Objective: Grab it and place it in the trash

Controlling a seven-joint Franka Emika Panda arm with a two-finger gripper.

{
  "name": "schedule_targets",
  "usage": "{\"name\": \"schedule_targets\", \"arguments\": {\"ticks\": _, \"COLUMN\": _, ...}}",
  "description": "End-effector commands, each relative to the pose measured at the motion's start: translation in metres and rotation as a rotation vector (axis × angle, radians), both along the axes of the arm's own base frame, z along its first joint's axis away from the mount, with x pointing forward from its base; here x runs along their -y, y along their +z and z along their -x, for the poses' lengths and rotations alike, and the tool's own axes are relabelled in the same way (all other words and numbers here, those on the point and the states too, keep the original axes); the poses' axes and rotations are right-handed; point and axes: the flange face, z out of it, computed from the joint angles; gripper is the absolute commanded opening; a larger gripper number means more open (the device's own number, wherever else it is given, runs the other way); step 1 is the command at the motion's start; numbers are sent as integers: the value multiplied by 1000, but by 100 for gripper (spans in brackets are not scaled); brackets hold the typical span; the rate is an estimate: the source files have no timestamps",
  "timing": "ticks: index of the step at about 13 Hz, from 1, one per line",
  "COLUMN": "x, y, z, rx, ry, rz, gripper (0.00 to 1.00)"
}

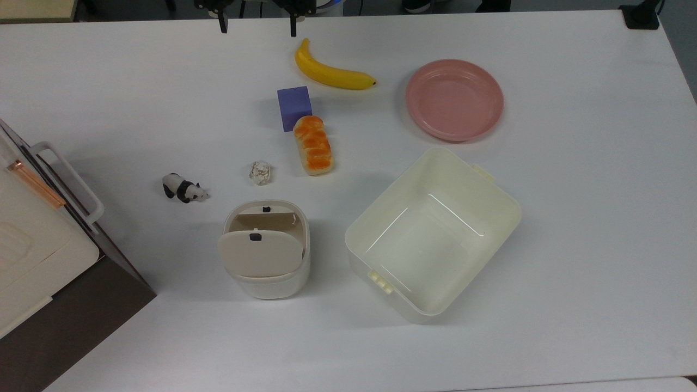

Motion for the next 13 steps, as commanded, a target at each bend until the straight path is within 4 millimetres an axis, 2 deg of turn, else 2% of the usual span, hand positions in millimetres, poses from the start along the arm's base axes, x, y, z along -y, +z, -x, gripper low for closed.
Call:
{"name": "schedule_targets", "arguments": {"ticks": 1, "x": 2, "y": 1, "z": 6, "rx": -5, "ry": -8, "rz": -6, "gripper": 100}}
{"name": "schedule_targets", "arguments": {"ticks": 11, "x": 1, "y": 0, "z": 5, "rx": -4, "ry": -3, "rz": -7, "gripper": 100}}
{"name": "schedule_targets", "arguments": {"ticks": 13, "x": -11, "y": -4, "z": 2, "rx": -7, "ry": 11, "rz": -8, "gripper": 100}}
